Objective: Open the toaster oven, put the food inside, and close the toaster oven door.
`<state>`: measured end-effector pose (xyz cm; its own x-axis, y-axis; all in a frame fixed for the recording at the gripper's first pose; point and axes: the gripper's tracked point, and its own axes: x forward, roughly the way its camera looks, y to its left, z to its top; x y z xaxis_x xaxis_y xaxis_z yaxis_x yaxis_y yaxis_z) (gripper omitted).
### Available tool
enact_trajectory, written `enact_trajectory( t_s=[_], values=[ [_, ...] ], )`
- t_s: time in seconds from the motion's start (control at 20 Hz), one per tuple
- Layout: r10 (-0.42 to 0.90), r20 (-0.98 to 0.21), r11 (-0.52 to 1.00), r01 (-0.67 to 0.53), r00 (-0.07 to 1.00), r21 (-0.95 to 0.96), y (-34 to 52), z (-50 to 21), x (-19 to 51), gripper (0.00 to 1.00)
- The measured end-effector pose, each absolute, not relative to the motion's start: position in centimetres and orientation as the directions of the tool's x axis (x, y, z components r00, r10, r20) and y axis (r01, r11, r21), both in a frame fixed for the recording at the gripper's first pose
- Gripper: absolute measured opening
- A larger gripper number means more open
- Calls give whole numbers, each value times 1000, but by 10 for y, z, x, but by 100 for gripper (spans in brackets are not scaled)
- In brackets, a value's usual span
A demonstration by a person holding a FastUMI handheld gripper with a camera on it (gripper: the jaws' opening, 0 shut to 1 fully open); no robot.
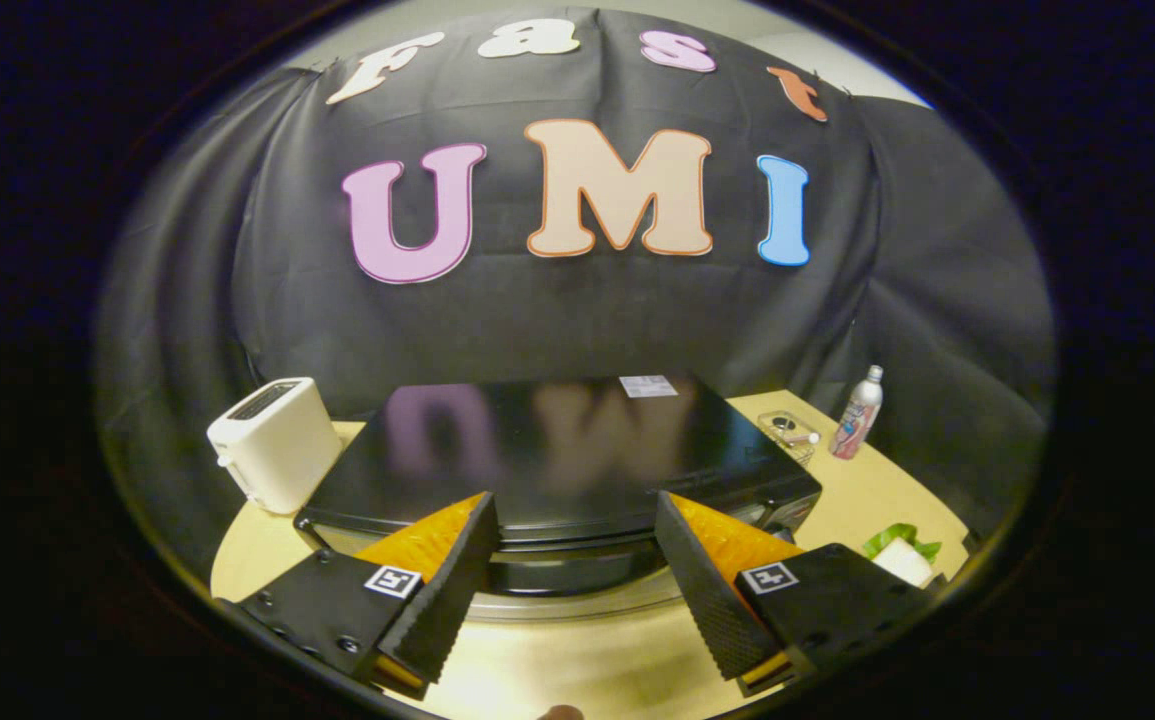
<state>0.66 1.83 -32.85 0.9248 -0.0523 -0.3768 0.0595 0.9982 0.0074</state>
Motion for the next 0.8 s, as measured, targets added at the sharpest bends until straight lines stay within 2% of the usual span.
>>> enact_trajectory(
  t_s=[0.8],
  values=[
    [5,-362,999,11,932,43,15,-336,-20,100]
  ],
)
